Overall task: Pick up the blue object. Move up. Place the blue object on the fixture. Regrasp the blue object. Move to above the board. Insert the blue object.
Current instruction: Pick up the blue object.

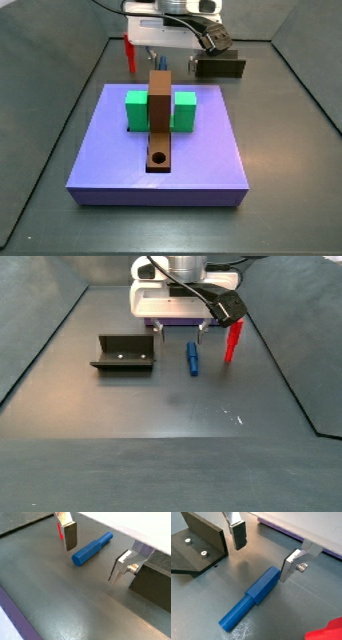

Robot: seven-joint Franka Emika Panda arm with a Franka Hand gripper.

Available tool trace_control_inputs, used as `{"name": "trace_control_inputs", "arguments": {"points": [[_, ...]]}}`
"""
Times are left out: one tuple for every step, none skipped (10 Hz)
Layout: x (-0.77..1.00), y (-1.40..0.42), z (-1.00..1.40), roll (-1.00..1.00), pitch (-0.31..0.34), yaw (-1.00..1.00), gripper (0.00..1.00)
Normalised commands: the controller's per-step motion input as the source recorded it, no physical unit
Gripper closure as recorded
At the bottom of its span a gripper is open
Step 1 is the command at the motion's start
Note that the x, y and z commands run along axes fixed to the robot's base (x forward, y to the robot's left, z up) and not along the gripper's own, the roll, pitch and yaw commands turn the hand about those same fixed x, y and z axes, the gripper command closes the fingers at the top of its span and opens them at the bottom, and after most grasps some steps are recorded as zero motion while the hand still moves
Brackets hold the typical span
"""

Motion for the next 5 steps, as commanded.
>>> {"name": "trace_control_inputs", "arguments": {"points": [[0.07,-0.11,-0.07,0.25,-0.026,0.11,0.00],[0.05,-0.10,-0.09,0.30,-0.049,0.16,0.00],[0.11,-0.09,-0.04,0.26,-0.024,0.19,0.00],[0.07,-0.05,0.00,0.26,-0.003,0.16,0.00],[0.03,0.00,0.00,0.23,0.000,0.16,0.00]]}}
